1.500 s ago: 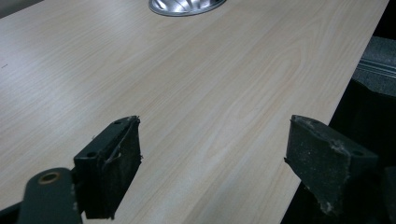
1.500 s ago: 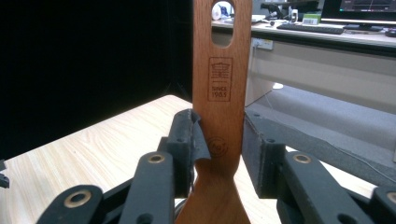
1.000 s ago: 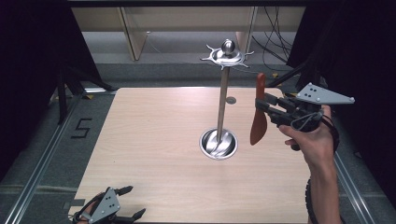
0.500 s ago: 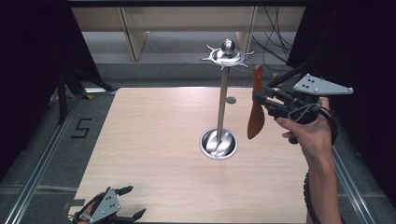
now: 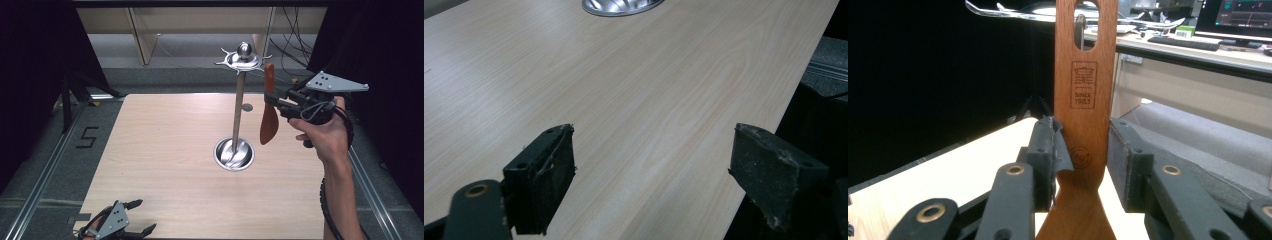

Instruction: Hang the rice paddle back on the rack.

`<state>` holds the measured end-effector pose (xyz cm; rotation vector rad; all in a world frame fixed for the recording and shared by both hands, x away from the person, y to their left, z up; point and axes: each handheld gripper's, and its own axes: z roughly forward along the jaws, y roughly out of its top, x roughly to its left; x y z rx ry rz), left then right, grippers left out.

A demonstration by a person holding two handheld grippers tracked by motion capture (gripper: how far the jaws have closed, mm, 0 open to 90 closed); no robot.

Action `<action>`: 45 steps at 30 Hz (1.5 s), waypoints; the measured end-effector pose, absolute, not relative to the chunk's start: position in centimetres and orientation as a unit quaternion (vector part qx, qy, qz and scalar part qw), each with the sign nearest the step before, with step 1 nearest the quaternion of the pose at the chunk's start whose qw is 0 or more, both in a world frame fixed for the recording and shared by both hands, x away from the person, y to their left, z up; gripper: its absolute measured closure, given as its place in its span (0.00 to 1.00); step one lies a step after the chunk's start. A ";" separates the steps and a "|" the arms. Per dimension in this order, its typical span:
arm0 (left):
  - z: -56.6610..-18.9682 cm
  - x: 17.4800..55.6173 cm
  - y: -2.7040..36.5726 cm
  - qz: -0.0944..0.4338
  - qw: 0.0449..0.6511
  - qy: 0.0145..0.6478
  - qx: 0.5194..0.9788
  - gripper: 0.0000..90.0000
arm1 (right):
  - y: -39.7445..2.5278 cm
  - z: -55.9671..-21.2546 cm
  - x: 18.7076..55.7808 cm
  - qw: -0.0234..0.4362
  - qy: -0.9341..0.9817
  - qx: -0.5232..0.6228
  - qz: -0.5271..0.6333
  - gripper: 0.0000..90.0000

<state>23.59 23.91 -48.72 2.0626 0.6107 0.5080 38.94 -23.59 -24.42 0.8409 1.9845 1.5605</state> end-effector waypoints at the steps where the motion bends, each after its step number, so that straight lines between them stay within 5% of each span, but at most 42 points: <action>1: -48.7 23.6 23.9 0.205 0.449 0.246 0.834 0.19 | -23.6 -24.4 39.2 0.243 0.724 0.303 0.570 0.75; 28: -48.7 23.6 23.9 0.202 0.450 0.248 0.834 0.19 | -22.7 -25.0 39.8 0.217 0.727 0.308 0.574 0.74; 45: -48.8 23.5 23.8 0.201 0.452 0.258 0.830 0.19 | -24.0 -27.3 37.9 0.232 0.718 0.331 0.567 0.57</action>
